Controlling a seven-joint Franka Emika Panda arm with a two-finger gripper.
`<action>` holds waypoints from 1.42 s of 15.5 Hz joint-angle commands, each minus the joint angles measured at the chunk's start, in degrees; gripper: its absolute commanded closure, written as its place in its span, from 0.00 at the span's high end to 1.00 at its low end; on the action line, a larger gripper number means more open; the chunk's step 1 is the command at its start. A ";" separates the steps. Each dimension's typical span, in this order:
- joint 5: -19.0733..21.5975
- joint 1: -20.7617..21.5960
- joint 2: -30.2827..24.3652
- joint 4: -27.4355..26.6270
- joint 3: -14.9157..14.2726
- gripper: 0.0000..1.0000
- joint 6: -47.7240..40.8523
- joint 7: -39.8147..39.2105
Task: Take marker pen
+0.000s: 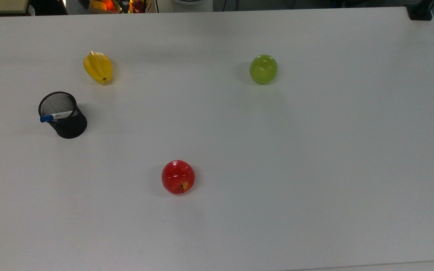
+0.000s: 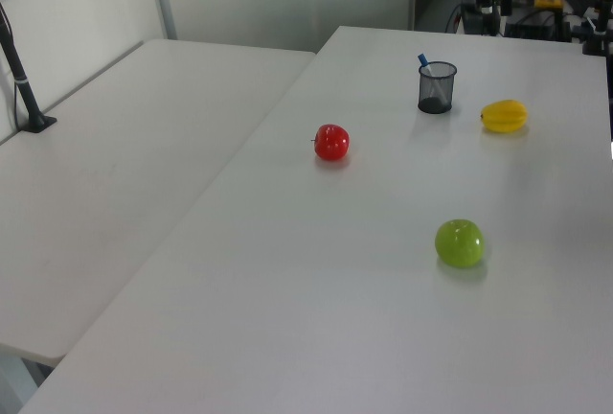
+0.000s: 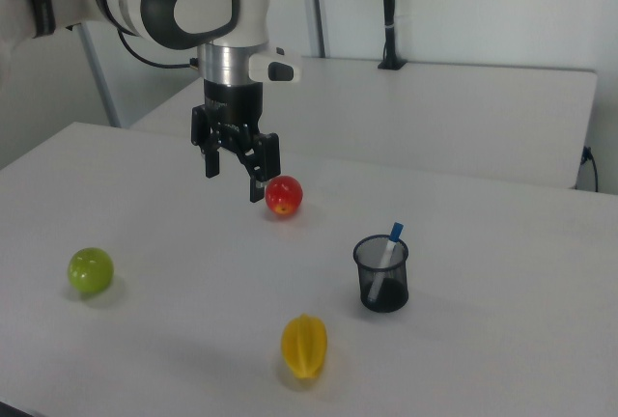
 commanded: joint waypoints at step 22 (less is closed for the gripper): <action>0.52 -9.07 3.61 0.42 -0.97 1.00 18.74 -0.87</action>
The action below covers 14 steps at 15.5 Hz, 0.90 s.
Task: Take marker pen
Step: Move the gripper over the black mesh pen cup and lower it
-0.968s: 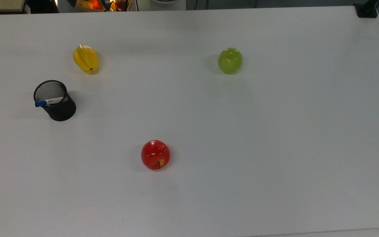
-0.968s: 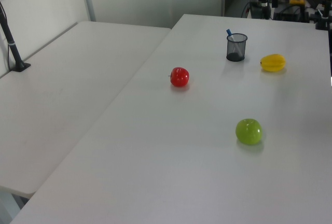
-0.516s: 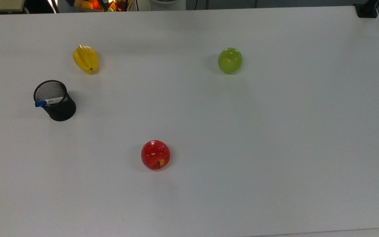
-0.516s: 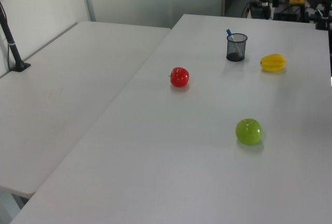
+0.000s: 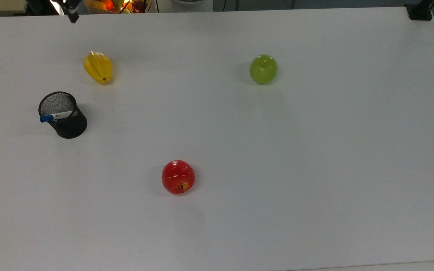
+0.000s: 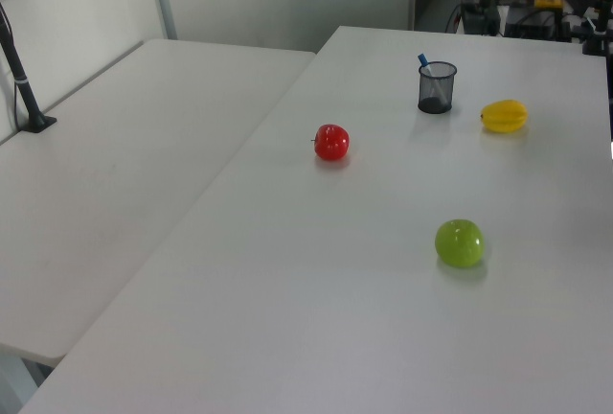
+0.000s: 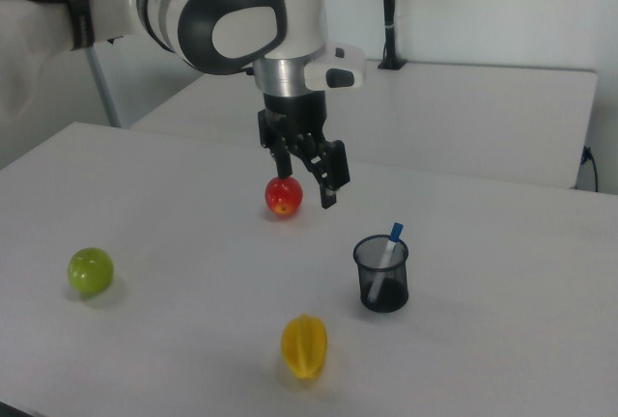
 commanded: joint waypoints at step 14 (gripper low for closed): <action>0.47 -2.31 15.53 1.67 0.19 0.94 30.11 8.66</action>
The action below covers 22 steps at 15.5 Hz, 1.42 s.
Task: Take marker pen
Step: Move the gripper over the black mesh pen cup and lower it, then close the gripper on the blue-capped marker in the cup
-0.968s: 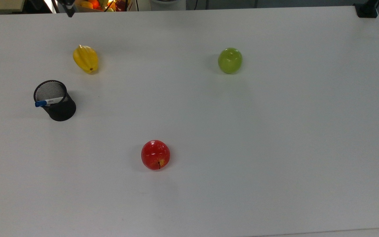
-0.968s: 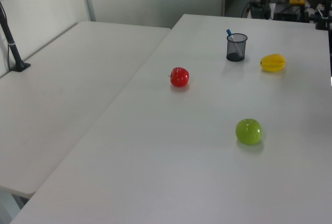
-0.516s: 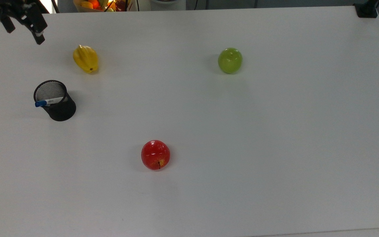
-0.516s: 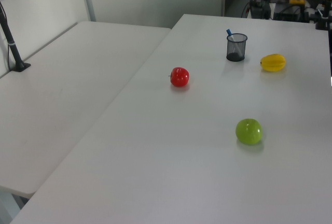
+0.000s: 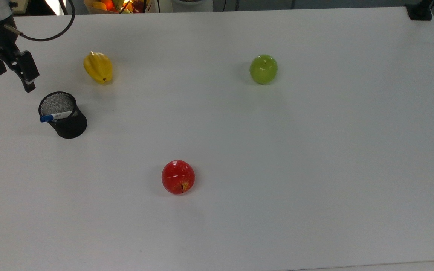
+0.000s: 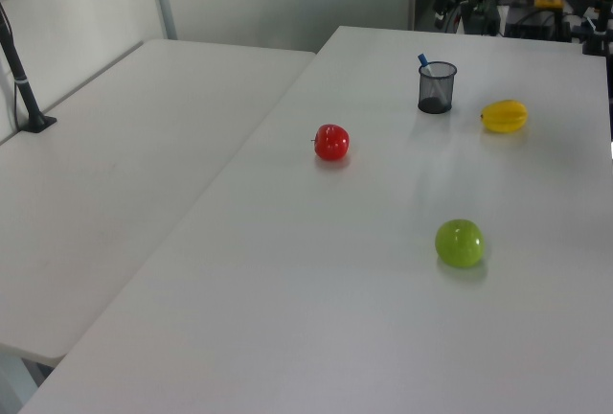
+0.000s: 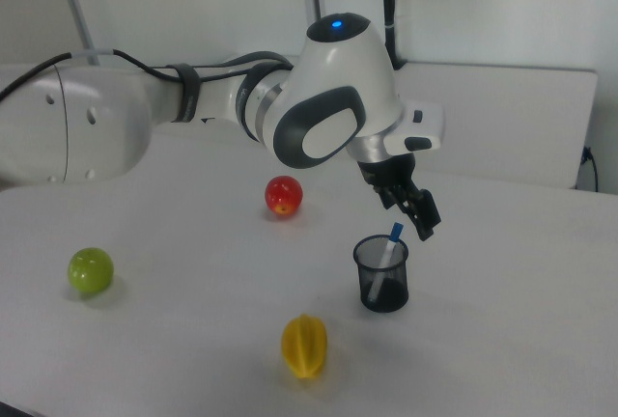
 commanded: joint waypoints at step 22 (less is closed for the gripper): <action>-4.45 4.27 7.65 3.20 0.16 0.19 7.72 2.90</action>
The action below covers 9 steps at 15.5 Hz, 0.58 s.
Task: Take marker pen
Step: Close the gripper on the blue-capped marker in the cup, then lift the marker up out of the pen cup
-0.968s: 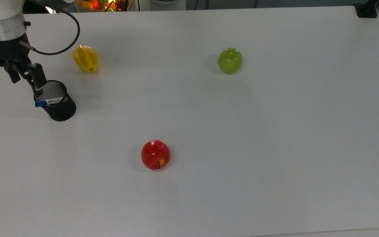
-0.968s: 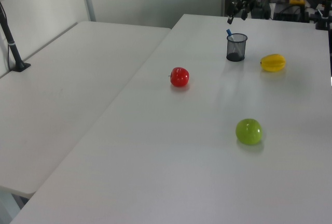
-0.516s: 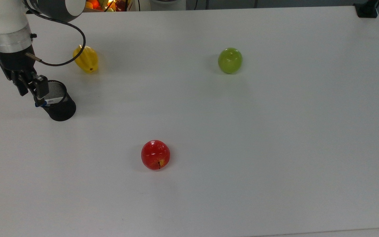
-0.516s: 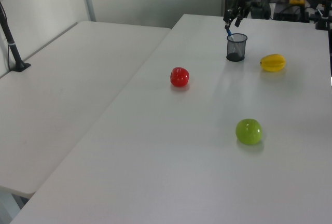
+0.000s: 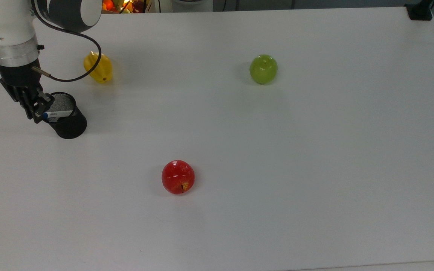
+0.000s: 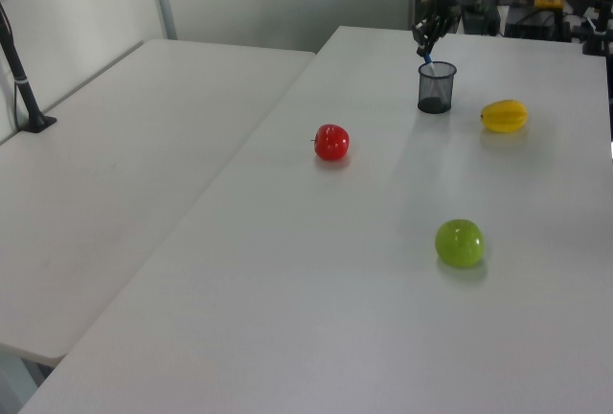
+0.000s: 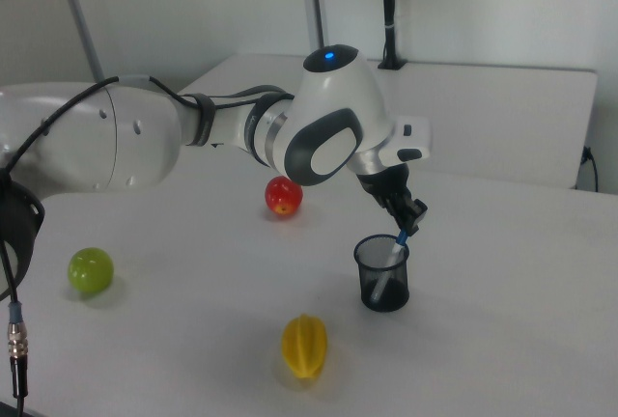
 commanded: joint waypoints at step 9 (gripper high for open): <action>-0.35 -0.56 -3.46 0.55 -0.13 0.12 -2.43 -0.91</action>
